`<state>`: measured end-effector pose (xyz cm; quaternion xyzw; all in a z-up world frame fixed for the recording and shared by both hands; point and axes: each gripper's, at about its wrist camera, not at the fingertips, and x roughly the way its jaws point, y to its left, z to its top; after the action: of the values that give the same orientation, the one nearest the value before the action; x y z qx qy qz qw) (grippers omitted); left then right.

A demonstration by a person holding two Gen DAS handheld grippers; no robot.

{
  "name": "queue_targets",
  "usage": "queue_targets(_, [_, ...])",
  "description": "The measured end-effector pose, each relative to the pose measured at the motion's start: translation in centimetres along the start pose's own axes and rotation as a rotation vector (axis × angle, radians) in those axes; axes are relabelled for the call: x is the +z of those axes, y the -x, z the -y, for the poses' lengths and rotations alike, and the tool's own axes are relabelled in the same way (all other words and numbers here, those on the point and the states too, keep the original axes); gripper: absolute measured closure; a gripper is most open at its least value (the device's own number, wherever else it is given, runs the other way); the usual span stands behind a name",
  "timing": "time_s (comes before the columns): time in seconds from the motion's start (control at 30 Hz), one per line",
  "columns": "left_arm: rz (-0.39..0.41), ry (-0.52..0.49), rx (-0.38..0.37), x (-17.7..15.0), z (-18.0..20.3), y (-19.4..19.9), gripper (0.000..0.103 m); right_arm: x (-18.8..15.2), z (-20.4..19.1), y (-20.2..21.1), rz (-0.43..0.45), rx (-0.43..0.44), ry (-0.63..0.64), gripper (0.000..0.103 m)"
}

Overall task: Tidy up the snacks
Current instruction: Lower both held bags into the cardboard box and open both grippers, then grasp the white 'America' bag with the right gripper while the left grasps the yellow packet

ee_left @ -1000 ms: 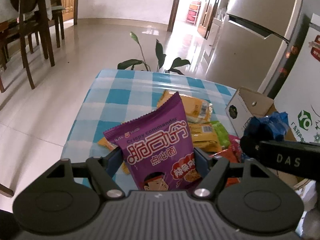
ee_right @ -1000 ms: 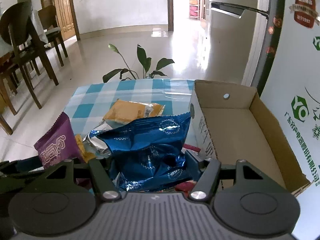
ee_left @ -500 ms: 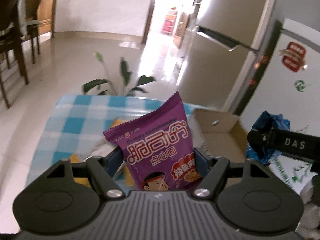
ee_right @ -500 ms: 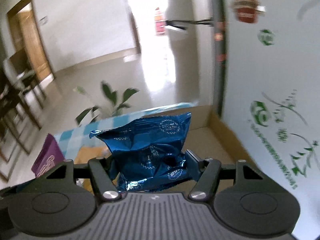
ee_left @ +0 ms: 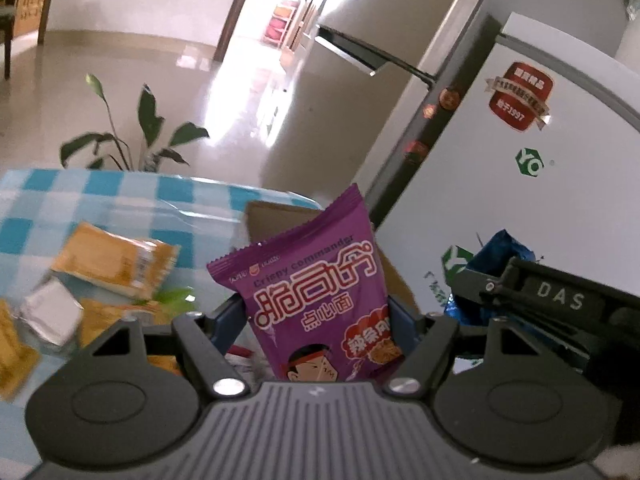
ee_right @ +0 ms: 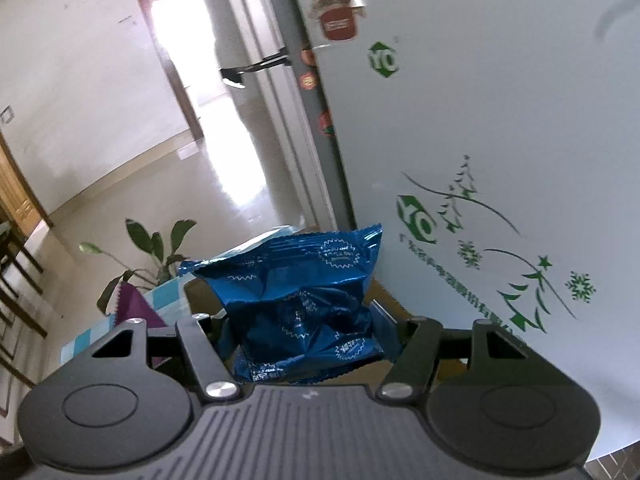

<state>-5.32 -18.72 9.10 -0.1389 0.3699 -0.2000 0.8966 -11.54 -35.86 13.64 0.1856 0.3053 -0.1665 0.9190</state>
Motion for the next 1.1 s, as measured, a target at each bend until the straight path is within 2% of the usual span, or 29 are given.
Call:
queue_targets(0.17, [-0.047, 0.065, -0.042, -0.5, 0.5, -1.8, 0.027, 0.3, 1.2, -0.3, 0.004, -0.045, -0.043, 0.03])
queue_targets(0.23, [-0.072, 0.069, -0.038, -0.5, 0.7, -2.5, 0.021, 0.3, 1.7, -0.5, -0.008, -0.044, -0.07, 0.028])
queue_targets(0.27, [-0.077, 0.07, -0.035, -0.5, 0.7, -2.6, 0.02, 0.3, 1.9, -0.7, -0.017, -0.048, -0.084, 0.027])
queue_targets(0.3, [-0.08, 0.069, -0.035, -0.4, 0.8, -2.6, 0.02, 0.3, 2.2, -0.8, -0.025, -0.051, -0.1, 0.021])
queue_targets(0.37, [-0.071, 0.065, -0.049, -0.2, 0.7, -2.5, 0.02, 0.3, 2.7, -1.0, -0.034, -0.031, -0.143, 0.012])
queue_targets(0.43, [-0.059, 0.062, -0.051, 0.1, 0.7, -2.2, 0.015, 0.3, 3.0, -1.0, -0.037, -0.002, -0.184, 0.012])
queue_targets(0.53, [-0.034, 0.058, -0.065, 0.7, 0.5, -1.5, 0.014, 0.4, 3.0, -1.0, -0.034, 0.008, -0.208, 0.012])
queue_targets(0.73, [-0.015, 0.018, -0.031, 1.8, -1.4, 0.2, 0.014, 0.2, 2.2, -1.4, -0.055, 0.048, -0.182, 0.012])
queue_targets(1.1, [-0.039, 0.013, 0.113, 2.4, -9.1, 2.6, 0.014, -1.3, -3.1, -2.0, -0.111, 0.187, 0.01, 0.012])
